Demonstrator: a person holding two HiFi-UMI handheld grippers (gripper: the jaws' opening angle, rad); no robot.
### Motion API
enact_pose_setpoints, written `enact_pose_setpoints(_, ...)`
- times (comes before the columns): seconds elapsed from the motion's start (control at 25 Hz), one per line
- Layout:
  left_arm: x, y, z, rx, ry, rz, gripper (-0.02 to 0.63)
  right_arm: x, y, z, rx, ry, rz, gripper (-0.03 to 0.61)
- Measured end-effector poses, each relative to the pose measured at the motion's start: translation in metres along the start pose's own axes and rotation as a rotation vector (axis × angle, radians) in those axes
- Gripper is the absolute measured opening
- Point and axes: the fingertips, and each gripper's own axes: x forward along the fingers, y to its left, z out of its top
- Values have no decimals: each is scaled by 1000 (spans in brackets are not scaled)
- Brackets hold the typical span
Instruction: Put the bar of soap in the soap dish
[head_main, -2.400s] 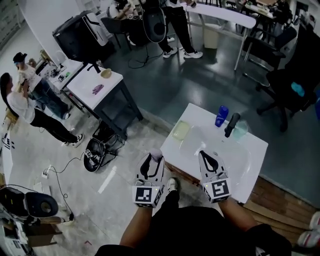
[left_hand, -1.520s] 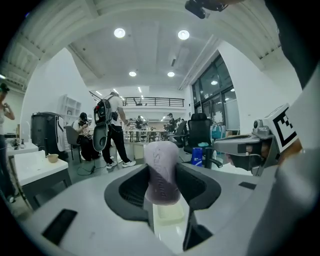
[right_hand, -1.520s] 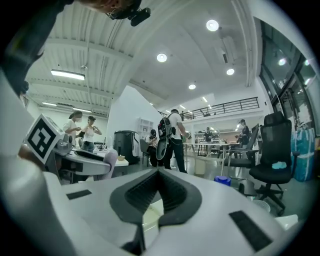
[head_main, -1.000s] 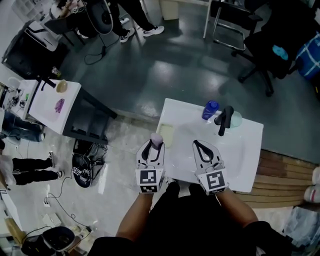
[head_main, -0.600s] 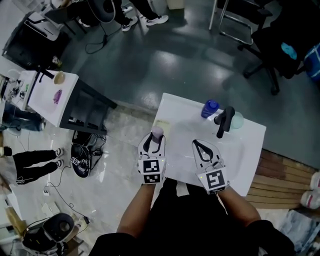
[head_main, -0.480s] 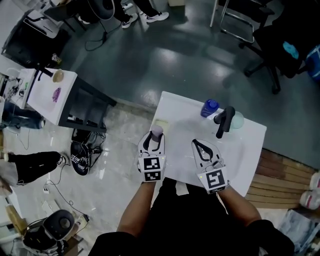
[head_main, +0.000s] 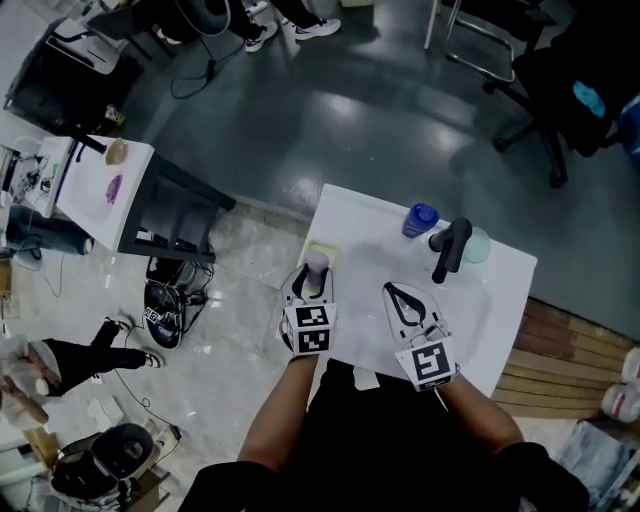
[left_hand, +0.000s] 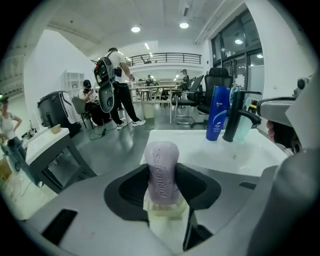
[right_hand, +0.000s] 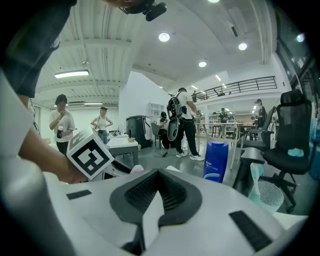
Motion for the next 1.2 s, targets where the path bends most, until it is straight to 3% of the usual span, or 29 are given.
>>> enact_pose_setpoints(0.4,12,6,-7,44,85,54,190,-1,-3,-2,15,7,-6,18)
enact_pose_setpoints(0.72,12,8,-6,44,72,61,169,0,0,5,12,-8,-8,18)
enact_pose_setpoints(0.92,1,6,6,41,13,58,170,-2,1,8,19,-14,-12,18)
enact_pose_setpoints(1.2,-42,8,45,-9,-134,43,152,-6,3,24,5,-53,-26,18)
